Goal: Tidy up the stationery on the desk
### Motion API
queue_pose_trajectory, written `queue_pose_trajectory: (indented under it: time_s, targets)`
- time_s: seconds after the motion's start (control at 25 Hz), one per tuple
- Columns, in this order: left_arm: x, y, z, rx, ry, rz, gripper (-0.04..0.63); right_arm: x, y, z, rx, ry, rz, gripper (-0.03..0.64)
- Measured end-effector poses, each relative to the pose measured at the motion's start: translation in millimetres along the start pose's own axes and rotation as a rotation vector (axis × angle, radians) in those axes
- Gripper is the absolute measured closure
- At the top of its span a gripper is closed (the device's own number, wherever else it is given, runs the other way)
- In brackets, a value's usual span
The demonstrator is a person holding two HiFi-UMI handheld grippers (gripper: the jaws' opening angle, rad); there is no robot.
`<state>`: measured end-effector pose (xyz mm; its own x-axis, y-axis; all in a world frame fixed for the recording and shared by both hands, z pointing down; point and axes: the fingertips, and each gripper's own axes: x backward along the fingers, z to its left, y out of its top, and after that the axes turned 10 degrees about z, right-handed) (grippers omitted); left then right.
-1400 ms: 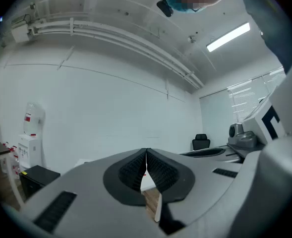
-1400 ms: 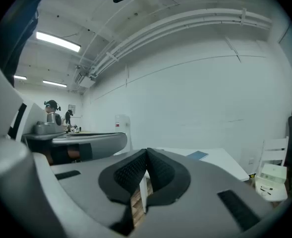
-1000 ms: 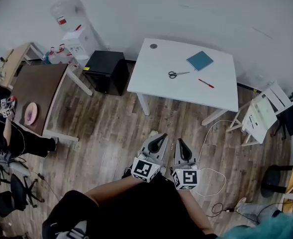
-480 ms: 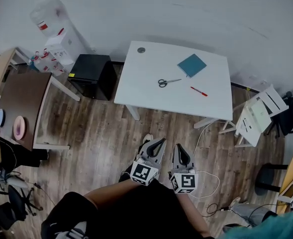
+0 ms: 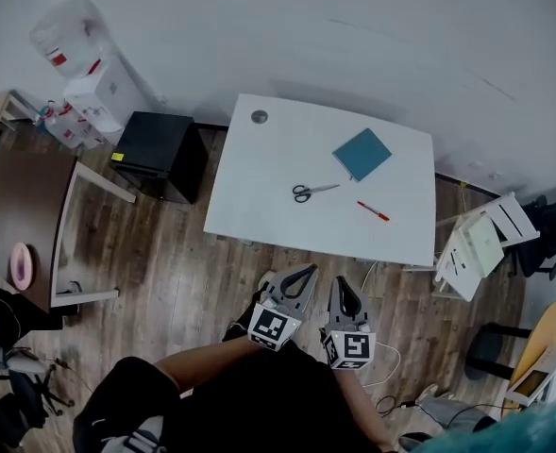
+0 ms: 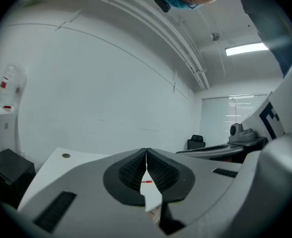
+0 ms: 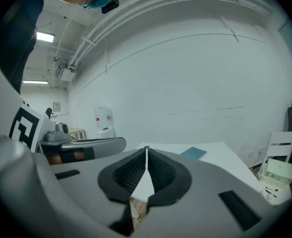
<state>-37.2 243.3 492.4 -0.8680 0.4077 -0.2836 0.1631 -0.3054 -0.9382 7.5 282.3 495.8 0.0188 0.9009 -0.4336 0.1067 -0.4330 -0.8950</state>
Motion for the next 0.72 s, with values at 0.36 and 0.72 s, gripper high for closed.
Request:
queue_pose_trajectory:
  time_s: [0.36,0.72]
  targets:
    - [-47,21,79,0.005,-0.028,0.010,0.581,-73,27,-20,-0.007,-0.063,0.049,0.582]
    - [-80,15,124,0.006,-0.024,0.073,0.581,-105,28,-42,-0.079,-0.110,0.072,0.581]
